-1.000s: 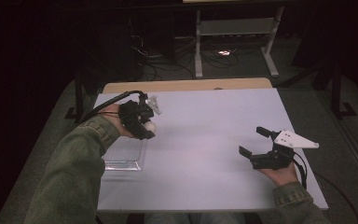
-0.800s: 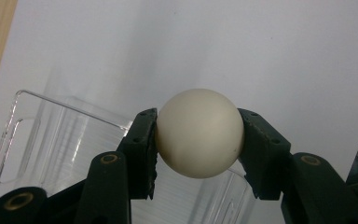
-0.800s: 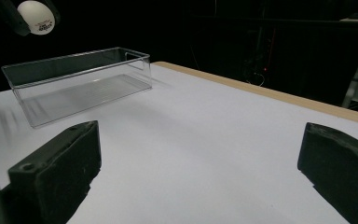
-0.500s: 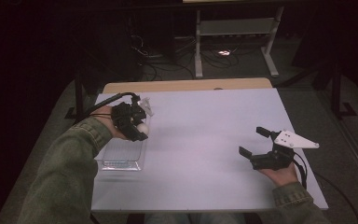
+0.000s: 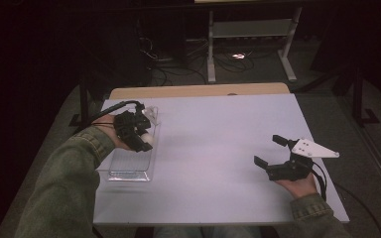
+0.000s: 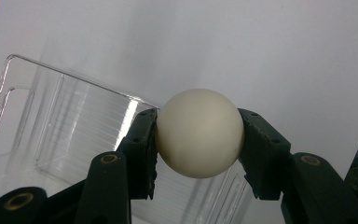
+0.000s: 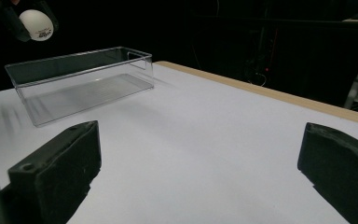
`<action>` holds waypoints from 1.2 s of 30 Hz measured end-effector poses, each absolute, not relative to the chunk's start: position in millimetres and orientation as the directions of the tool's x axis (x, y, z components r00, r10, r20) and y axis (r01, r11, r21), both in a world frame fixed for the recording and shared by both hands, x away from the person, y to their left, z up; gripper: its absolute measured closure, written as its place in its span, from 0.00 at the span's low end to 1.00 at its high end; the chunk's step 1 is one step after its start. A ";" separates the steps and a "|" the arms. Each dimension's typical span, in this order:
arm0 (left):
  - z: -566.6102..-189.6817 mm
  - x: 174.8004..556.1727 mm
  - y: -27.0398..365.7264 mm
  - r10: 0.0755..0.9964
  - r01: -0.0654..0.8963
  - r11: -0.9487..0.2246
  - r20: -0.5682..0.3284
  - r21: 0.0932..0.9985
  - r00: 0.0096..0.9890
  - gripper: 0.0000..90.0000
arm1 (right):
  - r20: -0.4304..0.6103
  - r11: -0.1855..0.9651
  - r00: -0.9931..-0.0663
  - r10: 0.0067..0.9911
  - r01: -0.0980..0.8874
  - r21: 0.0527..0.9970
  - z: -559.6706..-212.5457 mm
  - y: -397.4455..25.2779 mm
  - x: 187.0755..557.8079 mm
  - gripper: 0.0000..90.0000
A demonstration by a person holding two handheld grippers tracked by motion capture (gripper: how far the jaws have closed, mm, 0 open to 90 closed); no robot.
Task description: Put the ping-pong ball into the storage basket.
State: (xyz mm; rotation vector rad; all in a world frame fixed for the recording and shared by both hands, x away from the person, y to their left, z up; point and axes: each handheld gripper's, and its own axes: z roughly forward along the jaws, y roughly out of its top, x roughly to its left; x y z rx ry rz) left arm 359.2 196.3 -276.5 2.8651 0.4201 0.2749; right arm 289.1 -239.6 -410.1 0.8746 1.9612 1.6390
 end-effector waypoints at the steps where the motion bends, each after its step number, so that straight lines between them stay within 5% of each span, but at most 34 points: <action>1: -276.5 359.4 197.3 0.303 0.259 -0.932 0.152 0.254 0.941 0.56 | 0.065 0.099 -0.705 0.706 0.189 0.977 -410.1 -239.6 289.1 0.00; 36: -288.3 360.7 212.7 0.309 0.278 -0.939 0.140 0.205 0.941 0.56 | 0.061 0.105 -0.707 0.705 0.189 0.976 -410.5 -239.1 289.1 0.00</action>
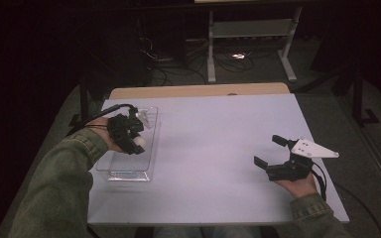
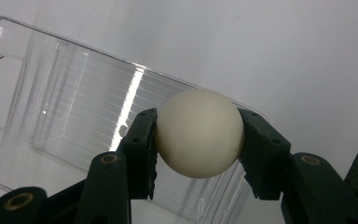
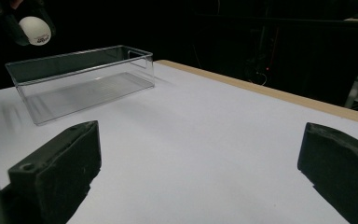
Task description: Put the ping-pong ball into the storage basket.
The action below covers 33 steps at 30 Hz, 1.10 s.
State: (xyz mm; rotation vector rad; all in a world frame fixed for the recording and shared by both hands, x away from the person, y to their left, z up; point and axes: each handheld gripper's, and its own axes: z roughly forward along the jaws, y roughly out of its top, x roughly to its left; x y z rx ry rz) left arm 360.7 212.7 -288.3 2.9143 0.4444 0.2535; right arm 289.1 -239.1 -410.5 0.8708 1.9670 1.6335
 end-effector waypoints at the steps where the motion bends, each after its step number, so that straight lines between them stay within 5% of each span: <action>1: -289.4 361.0 212.5 0.308 0.278 -0.939 0.139 0.202 0.941 0.56 | 0.059 0.106 -0.708 0.704 0.188 0.976 -410.4 -238.9 289.1 0.00; 33: -323.7 362.8 214.8 0.301 0.282 -0.944 0.098 0.169 0.949 0.56 | 0.053 0.112 -0.704 0.708 0.187 0.976 -410.8 -237.5 288.1 0.00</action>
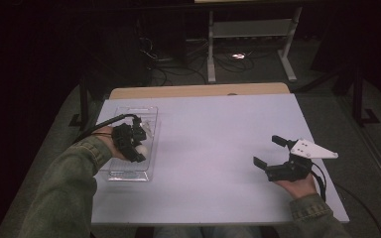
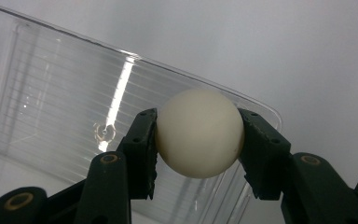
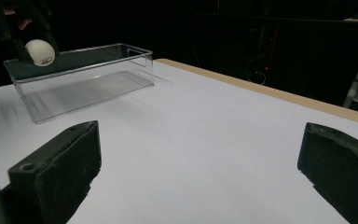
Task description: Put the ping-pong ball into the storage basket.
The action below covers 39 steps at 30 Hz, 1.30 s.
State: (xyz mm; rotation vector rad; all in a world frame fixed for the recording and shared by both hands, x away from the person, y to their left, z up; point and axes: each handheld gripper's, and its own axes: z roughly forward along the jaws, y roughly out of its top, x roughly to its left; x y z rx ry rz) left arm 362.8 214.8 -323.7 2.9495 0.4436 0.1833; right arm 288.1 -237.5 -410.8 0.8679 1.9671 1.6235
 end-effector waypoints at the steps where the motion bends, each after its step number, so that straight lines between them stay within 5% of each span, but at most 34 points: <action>1: -324.9 362.8 214.7 0.298 0.280 -0.946 0.097 0.164 0.950 0.56 | 0.053 0.112 -0.704 0.708 0.187 0.976 -410.8 -237.5 288.1 0.00; 39: -368.4 369.8 221.5 0.320 0.312 -0.939 0.034 0.143 0.947 0.56 | 0.053 0.117 -0.705 0.707 0.190 0.975 -410.8 -237.4 287.7 0.00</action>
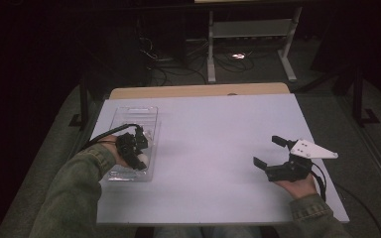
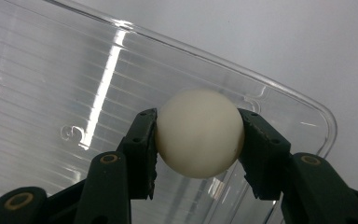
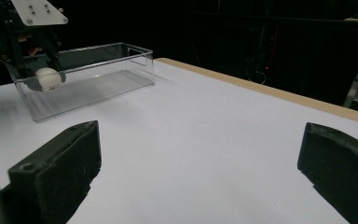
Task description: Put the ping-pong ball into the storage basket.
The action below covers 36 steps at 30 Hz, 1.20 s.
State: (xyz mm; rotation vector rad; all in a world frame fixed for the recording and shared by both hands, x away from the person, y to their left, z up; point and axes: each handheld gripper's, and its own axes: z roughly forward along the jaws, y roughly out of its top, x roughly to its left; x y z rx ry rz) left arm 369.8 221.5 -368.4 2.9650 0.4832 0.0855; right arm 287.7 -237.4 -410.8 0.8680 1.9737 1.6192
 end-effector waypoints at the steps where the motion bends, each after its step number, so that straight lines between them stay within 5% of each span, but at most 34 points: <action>1: -369.1 369.8 221.6 0.321 0.313 -0.939 0.034 0.142 0.946 0.56 | 0.052 0.117 -0.705 0.707 0.189 0.975 -410.8 -237.5 287.8 0.00; 36: -376.3 373.8 223.9 0.363 0.356 -0.924 0.031 0.143 0.931 0.50 | 0.057 0.118 -0.711 0.701 0.194 0.974 -410.4 -237.1 287.2 0.00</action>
